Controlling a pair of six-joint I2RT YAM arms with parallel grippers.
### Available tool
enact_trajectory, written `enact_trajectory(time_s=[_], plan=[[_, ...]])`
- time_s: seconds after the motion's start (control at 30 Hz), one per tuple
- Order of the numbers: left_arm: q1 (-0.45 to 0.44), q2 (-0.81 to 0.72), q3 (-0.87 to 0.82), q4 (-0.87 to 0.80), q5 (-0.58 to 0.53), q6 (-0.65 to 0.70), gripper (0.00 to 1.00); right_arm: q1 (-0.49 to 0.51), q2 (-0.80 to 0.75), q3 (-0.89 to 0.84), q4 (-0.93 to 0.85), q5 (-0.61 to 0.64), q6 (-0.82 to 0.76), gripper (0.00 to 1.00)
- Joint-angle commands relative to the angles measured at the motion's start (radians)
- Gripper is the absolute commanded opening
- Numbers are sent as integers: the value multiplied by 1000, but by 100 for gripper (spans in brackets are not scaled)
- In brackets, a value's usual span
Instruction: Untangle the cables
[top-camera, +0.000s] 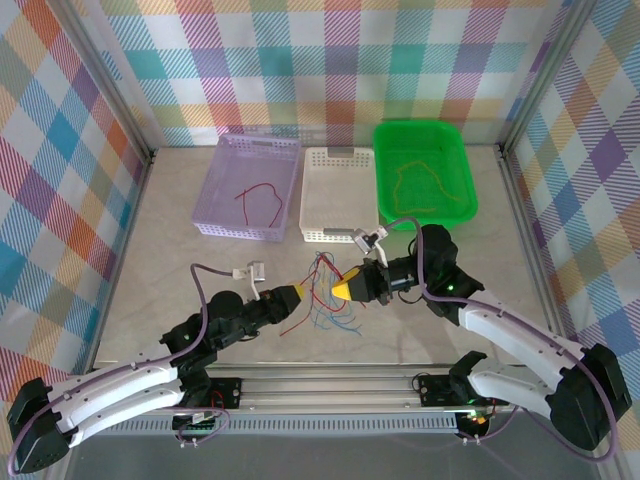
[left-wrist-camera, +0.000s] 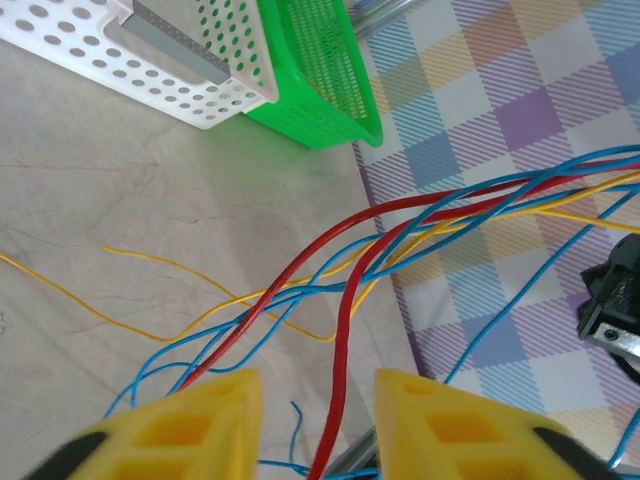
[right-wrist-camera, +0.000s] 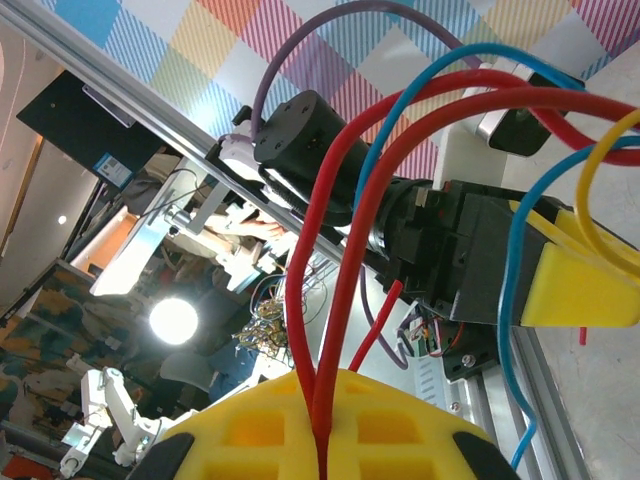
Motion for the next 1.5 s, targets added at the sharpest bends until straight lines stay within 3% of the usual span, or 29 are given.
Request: enact_trajectory(time_s=[0.0, 0.07, 0.23, 0.4, 0.63, 0.87, 1.13, 1.27, 1.47], plan=[[-6, 1, -4, 44, 8, 9, 13, 3, 6, -1, 46, -12, -8, 0], [-5, -9, 5, 11, -7, 13, 0, 2, 9, -4, 18, 2, -30, 0], [-6, -128, 13, -121, -101, 16, 0, -10, 17, -12, -116, 60, -135, 0], [-5, -273, 4, -249, -210, -1, 0, -88, 71, -44, -164, 112, -173, 0], [-5, -301, 6, -320, -257, -22, 0, -187, 212, -49, -178, 160, -179, 0], [-5, -347, 88, -444, -322, 15, 0, -231, 364, -10, -341, 333, -225, 0], [-3, -328, 119, -489, -336, 26, 0, -233, 331, -49, -288, 381, -228, 26], [-2, -256, 148, -475, -337, 32, 0, -232, 215, -63, -305, 408, -246, 42], [-2, -109, 240, -423, -333, 71, 0, -230, 11, -96, -323, 445, -256, 52]])
